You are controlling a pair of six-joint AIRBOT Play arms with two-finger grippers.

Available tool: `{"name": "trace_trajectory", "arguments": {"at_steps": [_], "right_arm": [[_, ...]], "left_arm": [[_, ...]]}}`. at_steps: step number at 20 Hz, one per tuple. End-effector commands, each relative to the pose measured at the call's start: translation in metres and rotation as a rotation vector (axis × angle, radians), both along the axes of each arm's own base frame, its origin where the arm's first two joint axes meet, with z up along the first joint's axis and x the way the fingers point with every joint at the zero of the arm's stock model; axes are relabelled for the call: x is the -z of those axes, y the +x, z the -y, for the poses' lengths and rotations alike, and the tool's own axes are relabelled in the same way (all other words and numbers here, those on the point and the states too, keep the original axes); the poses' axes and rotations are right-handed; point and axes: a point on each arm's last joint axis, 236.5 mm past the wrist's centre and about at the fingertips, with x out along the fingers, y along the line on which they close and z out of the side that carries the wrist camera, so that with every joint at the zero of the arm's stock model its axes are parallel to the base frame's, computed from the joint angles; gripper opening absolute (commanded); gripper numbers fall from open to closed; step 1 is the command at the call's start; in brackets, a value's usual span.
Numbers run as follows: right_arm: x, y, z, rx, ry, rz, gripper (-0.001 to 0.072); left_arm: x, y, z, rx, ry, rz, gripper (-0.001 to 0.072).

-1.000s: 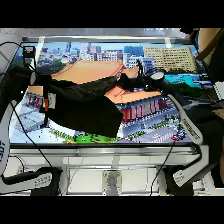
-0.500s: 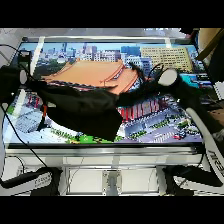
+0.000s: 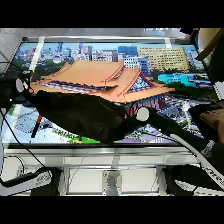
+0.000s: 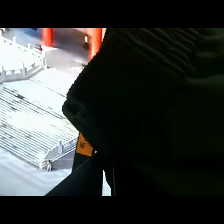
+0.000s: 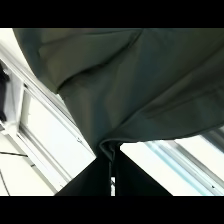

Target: Fold the clothes and pants, and hang the long-sleeved shirts on hangers.

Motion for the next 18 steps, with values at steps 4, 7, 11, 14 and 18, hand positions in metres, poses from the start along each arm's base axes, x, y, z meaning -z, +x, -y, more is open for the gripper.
{"name": "trace_trajectory", "arguments": {"at_steps": [4, 7, 11, 14, 18], "right_arm": [[0.007, -0.003, -0.006, 0.002, -0.004, 0.032, 0.0168], [-0.014, 0.009, -0.014, -0.055, 0.029, 0.107, 0.0282], [-0.062, 0.038, -0.014, -0.112, 0.03, 0.22, 0.0285], [-0.05, 0.047, 0.071, -0.162, -0.285, 0.209, 0.0308], [-0.052, 0.062, 0.129, 0.087, -0.285, 0.319, 0.0328]], "left_arm": [[0.003, 0.027, 0.012, -0.017, -0.067, 0.136, 0.0089], [-0.007, 0.026, 0.012, -0.029, -0.068, 0.162, 0.0696], [-0.055, 0.025, 0.012, -0.024, -0.05, 0.287, 0.0696], [-0.114, 0.024, 0.011, -0.012, -0.02, 0.46, 0.0697], [-0.172, 0.003, 0.004, -0.001, 0.057, 0.596, 0.0696]]}}
